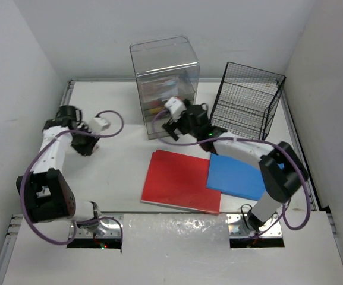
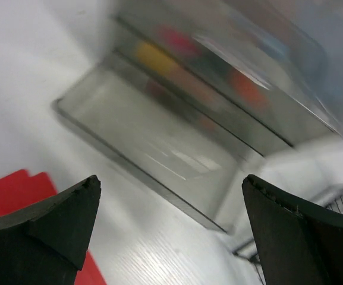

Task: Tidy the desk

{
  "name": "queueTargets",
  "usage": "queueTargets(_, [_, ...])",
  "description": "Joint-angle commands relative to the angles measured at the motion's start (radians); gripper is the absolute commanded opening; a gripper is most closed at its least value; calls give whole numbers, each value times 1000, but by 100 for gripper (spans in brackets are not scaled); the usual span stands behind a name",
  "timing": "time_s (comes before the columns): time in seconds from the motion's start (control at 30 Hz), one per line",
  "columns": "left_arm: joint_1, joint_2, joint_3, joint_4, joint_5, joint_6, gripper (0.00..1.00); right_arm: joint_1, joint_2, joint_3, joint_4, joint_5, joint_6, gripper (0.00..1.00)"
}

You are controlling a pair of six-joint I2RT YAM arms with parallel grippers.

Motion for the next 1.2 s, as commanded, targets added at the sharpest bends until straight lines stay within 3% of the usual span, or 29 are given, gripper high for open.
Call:
queueTargets(0.0, [-224,-16,94,28,59,-132,0,-104,-150,-90,134,-35,244,99])
queueTargets(0.17, [-599,96,263,111,-63,-288,0,-159,-242,-167,111,82,352,99])
queueTargets(0.3, [-798,243,364,274,-325,-325,0,-188,-328,-273,142,200,375,99])
queueTargets(0.47, [-844,509,589,334,-389,-332,0,-210,-500,-443,208,344,398,99])
queueTargets(0.6, [-866,624,684,377,-419,-306,0,-243,-638,-529,202,450,410,99])
queueTargets(0.83, [-887,765,802,423,-471,-274,0,-248,-749,-601,205,451,364,99])
queueTargets(1.17, [-906,789,748,446,-525,-262,33,-250,-709,-575,188,384,358,99])
